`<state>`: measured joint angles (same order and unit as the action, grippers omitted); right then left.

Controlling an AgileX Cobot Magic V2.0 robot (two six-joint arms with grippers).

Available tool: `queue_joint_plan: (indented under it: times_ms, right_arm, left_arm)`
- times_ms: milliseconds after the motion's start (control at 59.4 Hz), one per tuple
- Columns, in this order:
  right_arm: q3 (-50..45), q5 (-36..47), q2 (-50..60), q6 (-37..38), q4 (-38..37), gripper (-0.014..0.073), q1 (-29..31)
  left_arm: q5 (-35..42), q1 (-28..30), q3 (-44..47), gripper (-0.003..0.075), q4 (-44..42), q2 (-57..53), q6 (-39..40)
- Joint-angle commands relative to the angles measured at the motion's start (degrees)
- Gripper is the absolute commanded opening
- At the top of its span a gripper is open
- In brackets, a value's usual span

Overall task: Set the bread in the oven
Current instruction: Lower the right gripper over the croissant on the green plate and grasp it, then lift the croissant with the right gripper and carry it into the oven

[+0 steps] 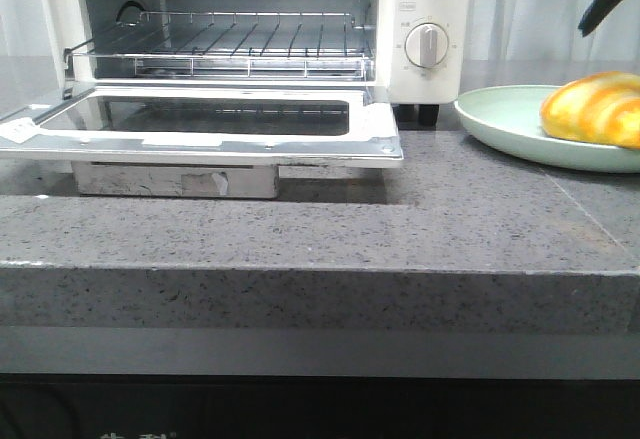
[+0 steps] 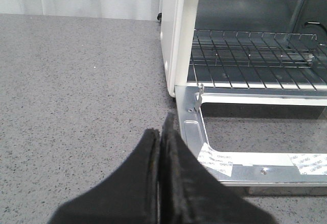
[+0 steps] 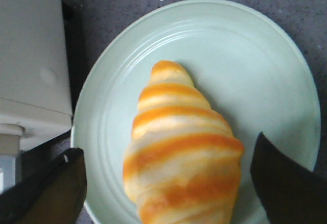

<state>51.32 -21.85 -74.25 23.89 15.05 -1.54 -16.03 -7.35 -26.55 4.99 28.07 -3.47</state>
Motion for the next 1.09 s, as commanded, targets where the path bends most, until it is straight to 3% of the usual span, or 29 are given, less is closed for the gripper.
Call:
queue_joint_plan:
  times_ms: [0,454,572,740,841,925,1077]
  right_arm:
    - [2.7,2.0,-0.6,-0.3,0.3,0.0661,1.3]
    - [5.2,-1.9,-4.3,-1.9,0.5,0.0652,0.9]
    - [5.2,-1.9,-4.3,-1.9,0.7,0.0538,0.9]
    - [5.2,-1.8,-4.3,-1.9,1.9,0.0234,0.9]
    - [5.2,-1.4,-4.3,-1.9,3.6,0.0111,0.9]
    - [5.2,-1.3,-4.2,-1.9,3.9,0.0063,0.9]
    - [5.2,-1.6,-2.0,-1.9,4.6,0.0055,0.9]
  left_arm:
    - [4.0,0.2,-1.6,-0.002,0.2,0.0,0.2]
    - [4.0,0.2,-1.6,-0.002,0.2,0.0,0.2]
    - [4.0,0.2,-1.6,-0.002,0.2,0.0,0.2]
    - [4.0,0.2,-1.6,-0.002,0.2,0.0,0.2]
    - [4.0,0.2,-1.6,-0.002,0.2,0.0,0.2]
    - [4.0,0.2,-1.6,-0.002,0.2,0.0,0.2]
    - [4.0,0.2,-1.6,-0.002,0.2,0.0,0.2]
